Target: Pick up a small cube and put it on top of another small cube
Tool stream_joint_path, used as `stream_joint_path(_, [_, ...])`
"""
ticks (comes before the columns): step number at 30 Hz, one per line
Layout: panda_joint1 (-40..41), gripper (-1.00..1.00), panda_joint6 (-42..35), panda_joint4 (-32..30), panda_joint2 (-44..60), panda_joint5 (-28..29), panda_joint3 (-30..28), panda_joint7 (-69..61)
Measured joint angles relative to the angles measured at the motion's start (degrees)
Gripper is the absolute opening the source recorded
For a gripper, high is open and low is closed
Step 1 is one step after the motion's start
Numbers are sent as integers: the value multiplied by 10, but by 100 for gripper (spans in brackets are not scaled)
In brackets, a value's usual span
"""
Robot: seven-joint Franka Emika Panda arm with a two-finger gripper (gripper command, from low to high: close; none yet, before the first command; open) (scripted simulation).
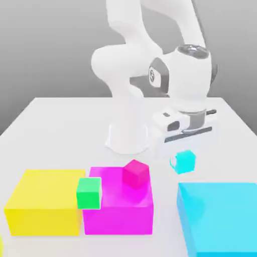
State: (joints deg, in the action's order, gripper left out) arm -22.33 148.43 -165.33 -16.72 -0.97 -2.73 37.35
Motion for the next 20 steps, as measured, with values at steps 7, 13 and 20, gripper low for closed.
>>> stream_joint_path(7, [59,-100,-113,25,-90,57,-65,-136])
stream_joint_path(13, [83,-100,-83,16,-71,82,-94,-193])
stream_joint_path(20, [82,100,-36,4,-35,82,-98,-195])
